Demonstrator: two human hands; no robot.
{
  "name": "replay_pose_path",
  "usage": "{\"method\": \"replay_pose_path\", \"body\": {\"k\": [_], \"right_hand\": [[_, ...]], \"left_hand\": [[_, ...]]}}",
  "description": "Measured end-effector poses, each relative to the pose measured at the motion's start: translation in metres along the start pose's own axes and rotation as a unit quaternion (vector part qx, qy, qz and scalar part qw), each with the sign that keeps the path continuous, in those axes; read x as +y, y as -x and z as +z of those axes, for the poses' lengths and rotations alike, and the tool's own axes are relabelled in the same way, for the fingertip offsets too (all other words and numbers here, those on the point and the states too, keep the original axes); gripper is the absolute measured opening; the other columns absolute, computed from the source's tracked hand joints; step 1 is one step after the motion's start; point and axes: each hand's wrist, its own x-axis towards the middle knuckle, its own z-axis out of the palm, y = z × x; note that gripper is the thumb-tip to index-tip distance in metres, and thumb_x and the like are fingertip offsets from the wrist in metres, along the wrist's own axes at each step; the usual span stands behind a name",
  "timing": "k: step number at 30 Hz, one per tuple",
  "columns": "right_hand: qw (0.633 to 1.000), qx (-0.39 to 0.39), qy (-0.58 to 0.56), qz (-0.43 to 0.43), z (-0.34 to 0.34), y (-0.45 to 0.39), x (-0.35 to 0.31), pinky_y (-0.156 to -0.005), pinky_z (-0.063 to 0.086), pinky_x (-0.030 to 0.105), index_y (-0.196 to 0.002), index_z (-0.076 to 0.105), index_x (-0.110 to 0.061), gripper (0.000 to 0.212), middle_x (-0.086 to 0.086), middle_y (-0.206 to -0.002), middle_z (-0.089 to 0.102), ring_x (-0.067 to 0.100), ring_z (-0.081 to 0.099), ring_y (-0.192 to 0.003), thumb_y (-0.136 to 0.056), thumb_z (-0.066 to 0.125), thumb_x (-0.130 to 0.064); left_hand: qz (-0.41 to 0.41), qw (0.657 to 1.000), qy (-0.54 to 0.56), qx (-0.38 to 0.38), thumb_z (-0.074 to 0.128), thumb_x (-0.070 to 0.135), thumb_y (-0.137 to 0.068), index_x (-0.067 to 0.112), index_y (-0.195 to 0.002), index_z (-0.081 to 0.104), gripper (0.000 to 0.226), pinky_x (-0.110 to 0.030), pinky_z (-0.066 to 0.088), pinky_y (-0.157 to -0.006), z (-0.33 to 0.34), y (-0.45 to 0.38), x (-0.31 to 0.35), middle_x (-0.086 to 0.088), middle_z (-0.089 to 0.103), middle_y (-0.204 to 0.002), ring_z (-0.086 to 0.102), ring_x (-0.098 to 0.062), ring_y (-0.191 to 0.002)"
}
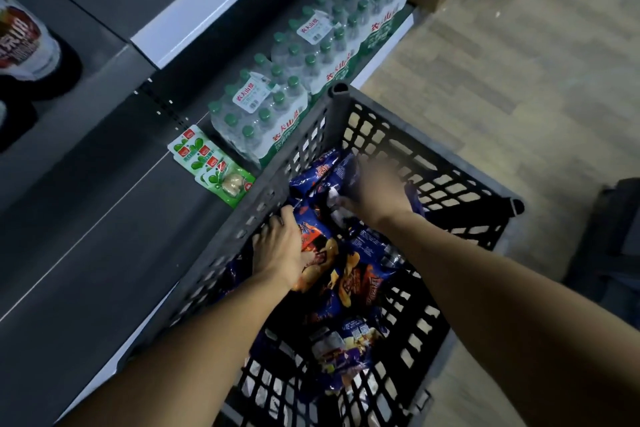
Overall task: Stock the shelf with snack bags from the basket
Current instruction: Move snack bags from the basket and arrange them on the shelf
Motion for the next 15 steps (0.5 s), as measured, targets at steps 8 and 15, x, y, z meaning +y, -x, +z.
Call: {"method": "replay_pose_path", "body": {"k": [8, 15], "right_hand": [[0.99, 0.04, -0.126, 0.058, 0.004, 0.026, 0.007, -0.105, 0.035, 0.046, -0.135, 0.039, -0.009, 0.08, 0.016, -0.137, 0.037, 0.036, 0.036, -0.125, -0.075, 0.08, -0.041], [0.969, -0.044, 0.07, -0.233, -0.015, 0.047, 0.032, -0.097, 0.039, 0.039, -0.094, 0.061, -0.025, 0.072, -0.005, -0.097, 0.064, 0.016, 0.055, -0.097, -0.077, 0.033, -0.089]], "left_hand": [[-0.01, 0.998, -0.056, -0.03, 0.08, 0.038, -0.075, 0.011, -0.149, 0.013, 0.103, -0.043, 0.033, -0.105, -0.007, 0.011, -0.001, -0.013, 0.039, -0.147, 0.037, -0.028, -0.136], [-0.006, 0.996, -0.084, -0.029, 0.079, 0.037, -0.077, 0.012, -0.145, 0.022, 0.093, -0.043, 0.033, -0.104, -0.013, 0.013, -0.003, -0.012, 0.038, -0.145, 0.037, -0.029, -0.134]]}}
